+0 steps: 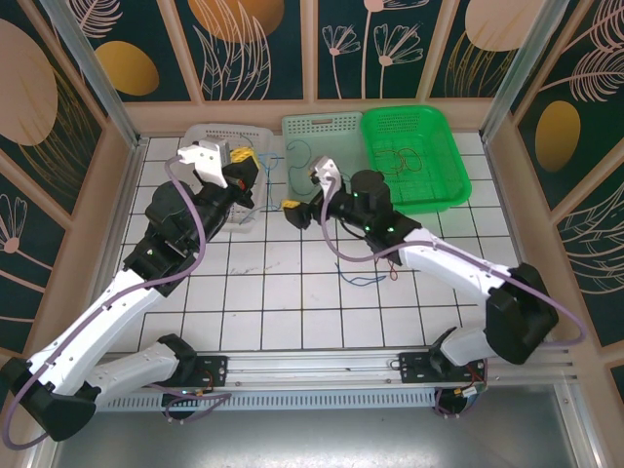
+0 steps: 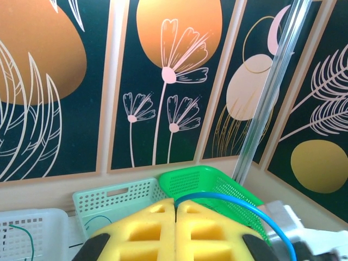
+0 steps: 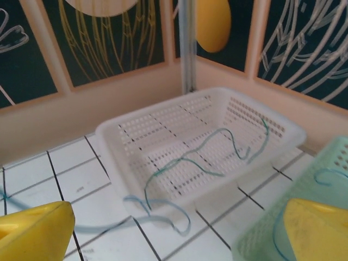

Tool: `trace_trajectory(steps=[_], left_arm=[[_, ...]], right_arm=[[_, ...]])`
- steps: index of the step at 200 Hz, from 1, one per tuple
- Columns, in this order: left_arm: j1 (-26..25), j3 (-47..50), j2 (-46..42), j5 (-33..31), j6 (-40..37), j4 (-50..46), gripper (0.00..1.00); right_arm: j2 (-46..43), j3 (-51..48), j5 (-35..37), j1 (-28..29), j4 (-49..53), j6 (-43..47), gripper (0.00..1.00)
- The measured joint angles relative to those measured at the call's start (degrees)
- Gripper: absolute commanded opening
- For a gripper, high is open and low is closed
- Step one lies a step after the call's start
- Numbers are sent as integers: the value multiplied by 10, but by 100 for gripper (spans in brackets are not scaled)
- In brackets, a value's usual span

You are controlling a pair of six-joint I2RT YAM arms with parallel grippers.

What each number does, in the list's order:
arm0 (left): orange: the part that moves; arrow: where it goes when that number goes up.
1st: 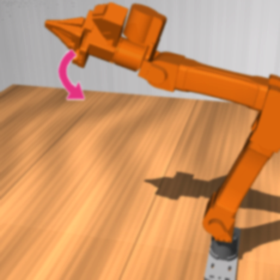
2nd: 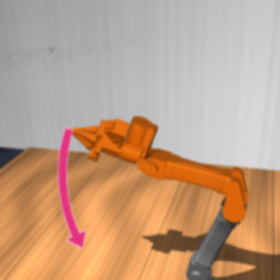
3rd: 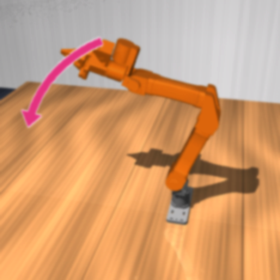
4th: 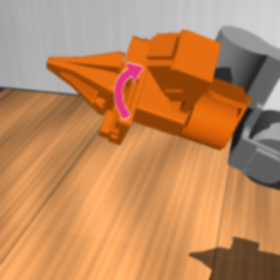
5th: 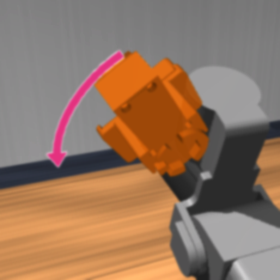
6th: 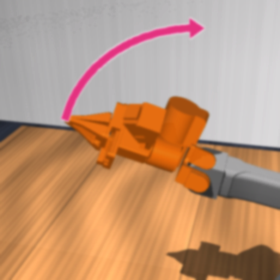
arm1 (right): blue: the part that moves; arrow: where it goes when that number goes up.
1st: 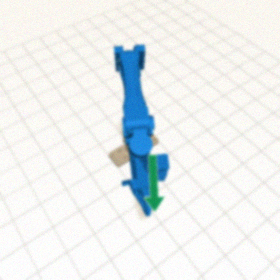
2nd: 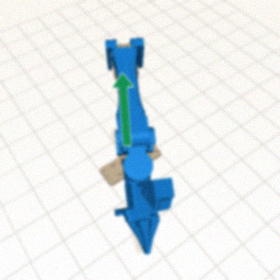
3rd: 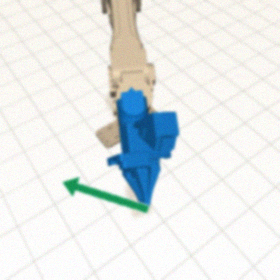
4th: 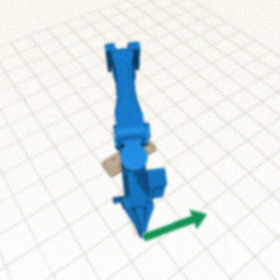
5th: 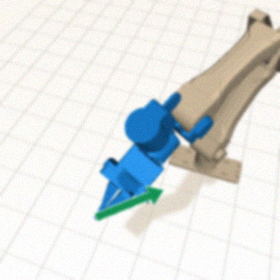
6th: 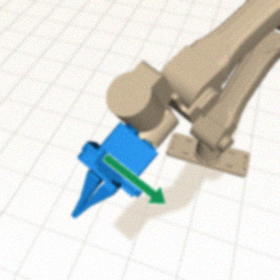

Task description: Untangle the cables

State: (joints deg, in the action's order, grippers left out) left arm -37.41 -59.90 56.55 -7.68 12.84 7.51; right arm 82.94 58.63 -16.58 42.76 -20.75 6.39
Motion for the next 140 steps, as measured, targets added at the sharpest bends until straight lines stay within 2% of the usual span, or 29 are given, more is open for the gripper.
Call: trace_trajectory(steps=[38, 105, 140], left_arm=[[0, -1, 0, 2, 3, 0, 3], [0, -1, 0, -3, 3, 0, 3], [0, -1, 0, -24, 2, 0, 4]], right_arm=[[53, 31, -41, 15, -28, 6, 99], [54, 52, -124, 19, -8, 15, 93], [48, 55, -131, 21, 23, 35, 91]])
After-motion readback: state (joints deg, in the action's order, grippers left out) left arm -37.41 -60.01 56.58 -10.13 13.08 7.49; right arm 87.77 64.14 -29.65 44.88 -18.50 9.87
